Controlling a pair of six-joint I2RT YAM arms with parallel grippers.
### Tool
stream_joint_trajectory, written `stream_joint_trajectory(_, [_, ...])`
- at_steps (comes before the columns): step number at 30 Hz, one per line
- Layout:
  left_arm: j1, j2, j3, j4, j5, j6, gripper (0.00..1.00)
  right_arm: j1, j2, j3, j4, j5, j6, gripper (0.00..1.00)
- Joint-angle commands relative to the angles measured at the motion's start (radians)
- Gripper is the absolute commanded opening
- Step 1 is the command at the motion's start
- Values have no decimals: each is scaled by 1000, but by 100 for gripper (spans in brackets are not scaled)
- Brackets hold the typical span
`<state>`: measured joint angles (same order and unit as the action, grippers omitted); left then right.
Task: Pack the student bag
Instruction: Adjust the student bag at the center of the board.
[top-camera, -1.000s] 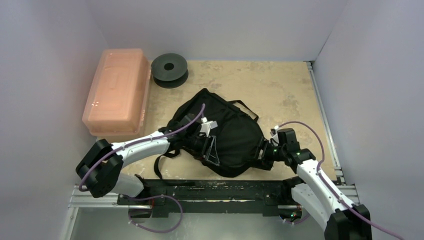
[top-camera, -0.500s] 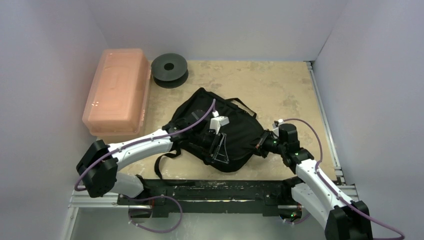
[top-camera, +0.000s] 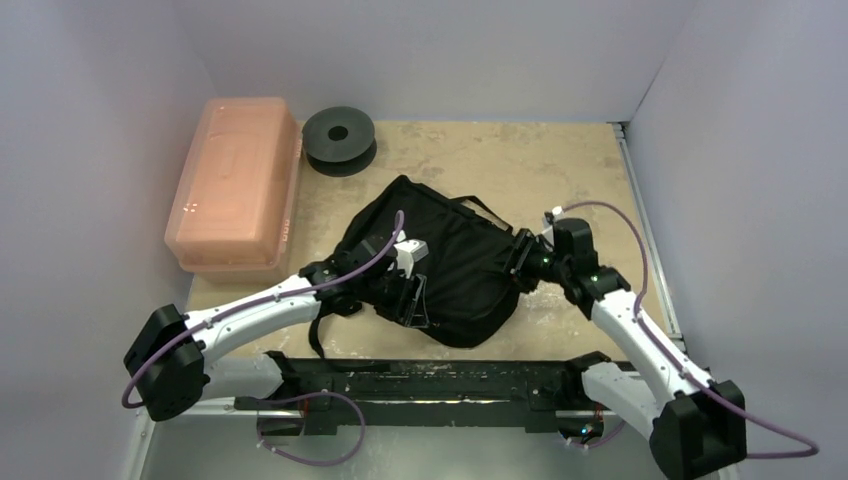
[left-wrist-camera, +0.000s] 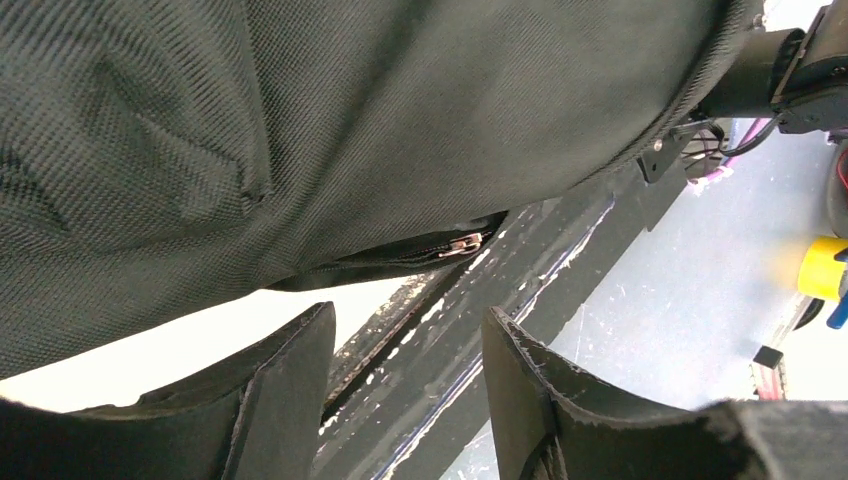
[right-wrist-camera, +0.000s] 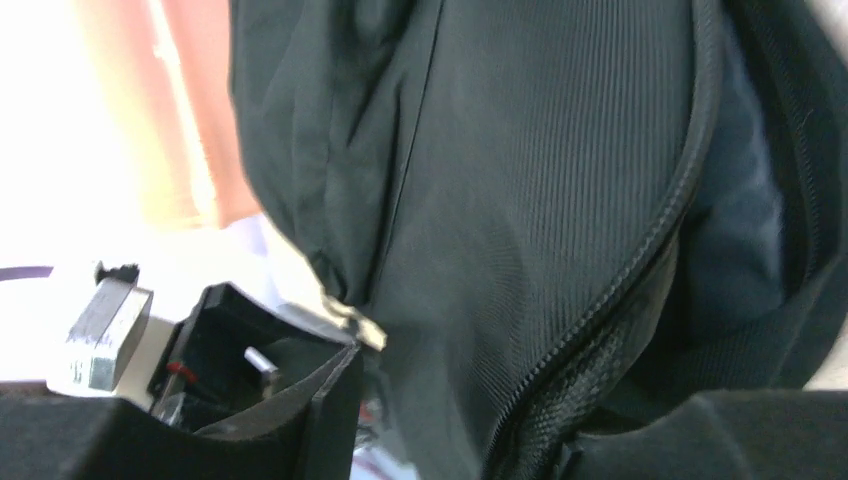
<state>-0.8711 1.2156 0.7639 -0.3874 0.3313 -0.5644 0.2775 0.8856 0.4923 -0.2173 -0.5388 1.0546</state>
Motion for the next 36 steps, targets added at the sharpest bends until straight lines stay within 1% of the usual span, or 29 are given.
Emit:
stream_joint_trajectory(1, [20, -48, -28, 51, -13, 24, 54, 60, 92, 321, -413, 346, -462, 56])
stream_joint_trajectory(3, [41, -75, -49, 70, -7, 11, 55, 74, 86, 408, -477, 442, -523, 60])
stream_joint_trajectory(5, [72, -90, -63, 74, 8, -3, 57, 76, 125, 499, -539, 506, -600, 63])
stream_joint_trajectory(7, [108, -93, -74, 81, 39, -24, 59, 116, 170, 561, -537, 473, -713, 63])
stream_joint_trajectory(9, [163, -86, -89, 103, 115, -62, 60, 213, 203, 597, -506, 437, -828, 63])
stream_joint_trajectory(10, [185, -84, -94, 107, 140, -80, 60, 285, 211, 605, -475, 414, -880, 63])
stream_joint_trajectory(12, [218, -84, -99, 104, 181, -111, 59, 429, 222, 603, -420, 437, -949, 64])
stream_joint_trajectory(14, [230, -98, -102, 99, 199, -138, 59, 577, 235, 600, -384, 478, -1025, 64])
stream_joint_trajectory(15, [233, -110, -105, 97, 202, -149, 59, 636, 233, 583, -352, 470, -1080, 64])
stream_joint_trajectory(17, [236, -139, -112, 95, 196, -162, 60, 710, 220, 543, -291, 458, -1150, 66])
stream_joint_trajectory(19, [238, -161, -117, 87, 187, -166, 60, 718, 213, 527, -258, 497, -1154, 68])
stream_joint_trajectory(21, [239, -168, -117, 73, 181, -164, 60, 718, 207, 537, -274, 528, -1163, 70])
stream_joint_trajectory(22, [238, -168, -118, 70, 180, -164, 60, 718, 203, 546, -289, 601, -1153, 71])
stream_joint_trajectory(23, [239, -167, -122, 72, 181, -167, 60, 718, 196, 551, -293, 668, -1108, 72])
stream_joint_trajectory(24, [238, -165, -127, 77, 182, -171, 60, 711, 185, 552, -294, 768, -1046, 80])
stream_joint_trajectory(25, [239, -161, -130, 85, 188, -173, 60, 697, 171, 551, -290, 827, -982, 87])
stream_joint_trajectory(27, [239, -145, -128, 100, 207, -172, 60, 674, 127, 535, -275, 825, -910, 97])
stream_joint_trajectory(28, [238, -137, -124, 107, 220, -171, 60, 666, 108, 522, -269, 809, -876, 98])
stream_joint_trajectory(30, [239, -126, -120, 122, 232, -177, 60, 647, 80, 497, -285, 814, -782, 99])
stream_joint_trajectory(32, [239, -106, -123, 147, 232, -198, 62, 622, 69, 476, -309, 773, -726, 99])
stream_joint_trajectory(34, [239, -56, -110, 191, 229, -222, 62, 592, 54, 472, -350, 742, -666, 99])
stream_joint_trajectory(36, [239, 19, -78, 243, 219, -242, 63, 575, 17, 477, -396, 755, -614, 99])
